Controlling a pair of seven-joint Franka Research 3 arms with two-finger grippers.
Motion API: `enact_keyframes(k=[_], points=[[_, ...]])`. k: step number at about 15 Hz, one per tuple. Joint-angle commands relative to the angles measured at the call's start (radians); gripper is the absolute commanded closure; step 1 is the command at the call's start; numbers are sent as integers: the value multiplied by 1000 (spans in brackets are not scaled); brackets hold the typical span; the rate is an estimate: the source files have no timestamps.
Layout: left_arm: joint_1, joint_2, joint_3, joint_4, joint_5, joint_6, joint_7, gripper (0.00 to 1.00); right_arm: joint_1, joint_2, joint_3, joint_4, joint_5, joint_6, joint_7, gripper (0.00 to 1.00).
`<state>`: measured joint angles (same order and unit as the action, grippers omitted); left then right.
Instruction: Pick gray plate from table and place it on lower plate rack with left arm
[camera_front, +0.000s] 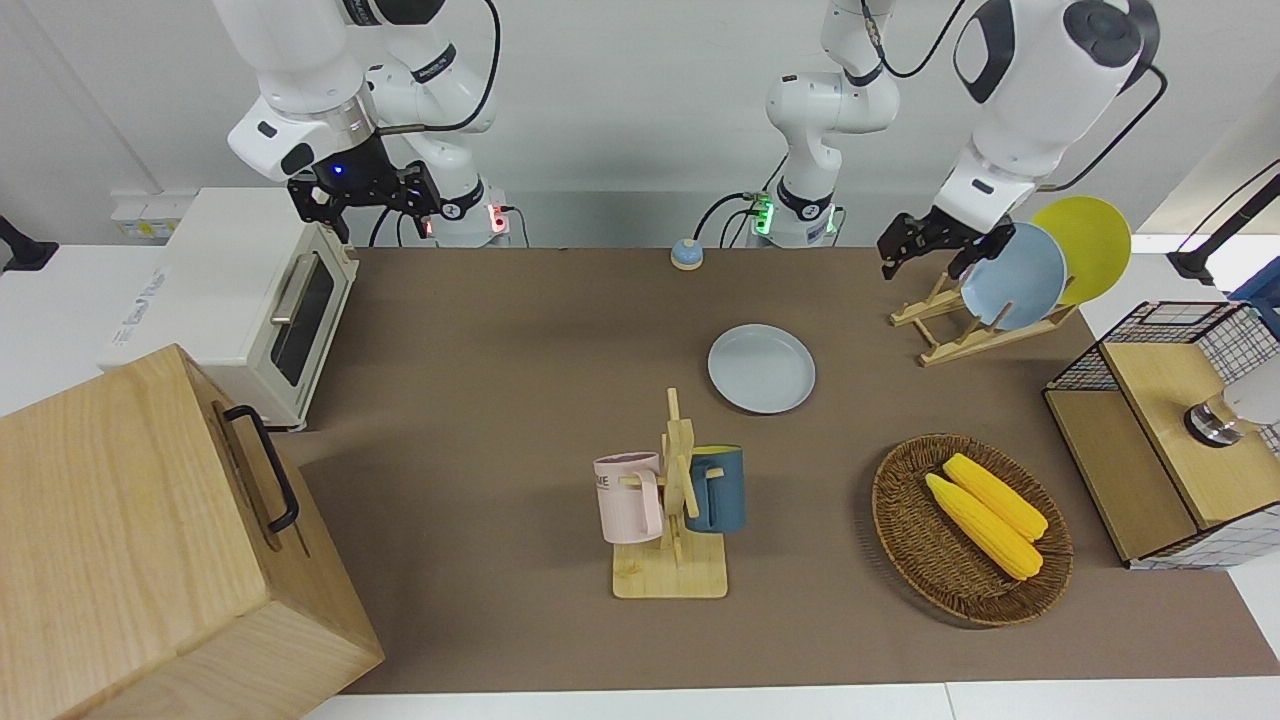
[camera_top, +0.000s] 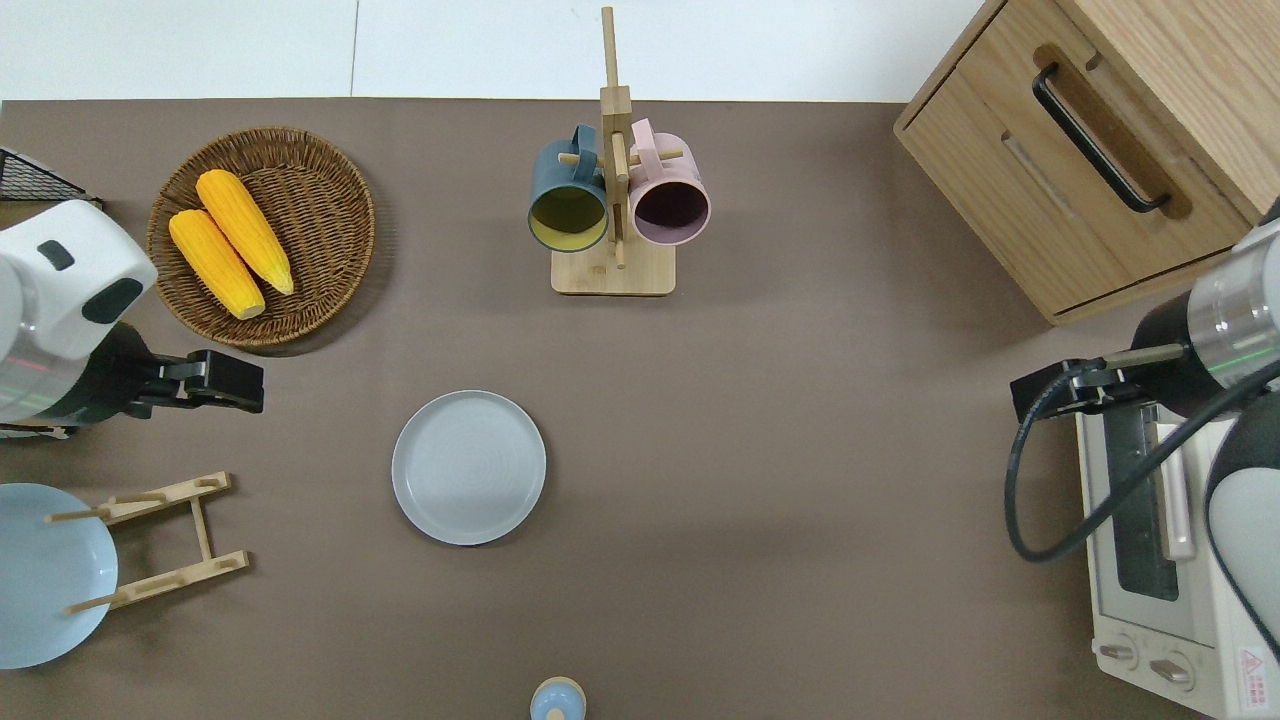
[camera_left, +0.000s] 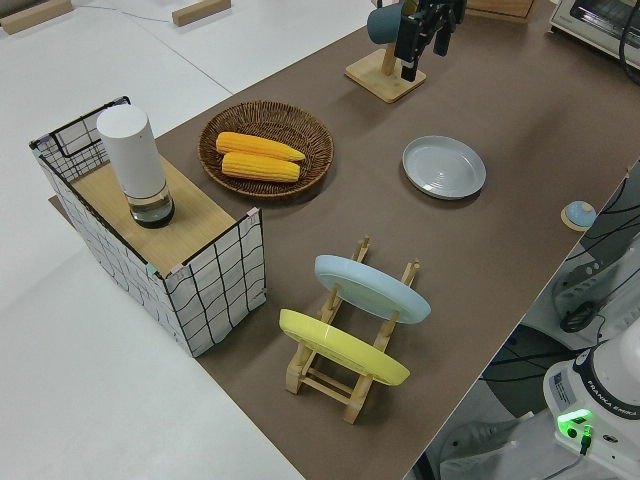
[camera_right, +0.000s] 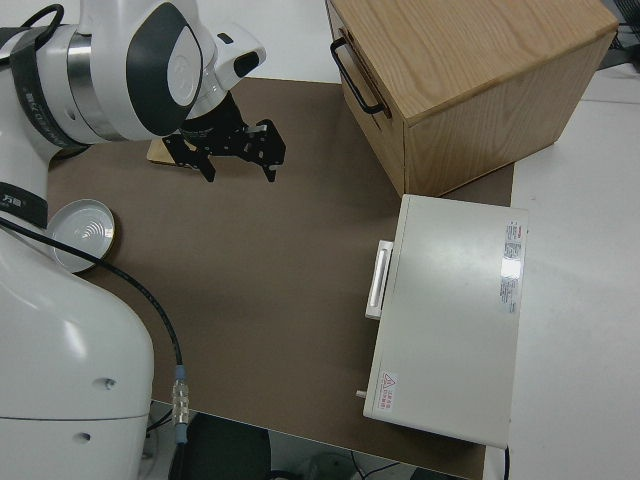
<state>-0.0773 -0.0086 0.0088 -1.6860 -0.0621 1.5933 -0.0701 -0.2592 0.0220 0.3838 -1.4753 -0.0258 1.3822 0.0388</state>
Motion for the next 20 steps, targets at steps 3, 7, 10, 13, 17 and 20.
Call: enact_keyframes(k=[3,7,10,13,17,20], points=[[-39,-102,17,-348,-82,290,-83,5,-23,-2,21,7,-6,-11,12,17],[-53,-102,14,-495,-114,453,-85,5,-23,-2,20,7,-6,-11,12,17],[-55,-87,4,-573,-114,551,-85,5,-23,-2,21,7,-5,-11,12,17],[-64,-56,-7,-613,-134,611,-85,5,-23,-2,21,6,-6,-11,12,17],[-78,13,-15,-621,-137,639,-86,5,-23,-2,21,7,-5,-11,12,17],[-93,59,-15,-623,-139,655,-88,7,-23,-2,21,7,-5,-11,12,17]])
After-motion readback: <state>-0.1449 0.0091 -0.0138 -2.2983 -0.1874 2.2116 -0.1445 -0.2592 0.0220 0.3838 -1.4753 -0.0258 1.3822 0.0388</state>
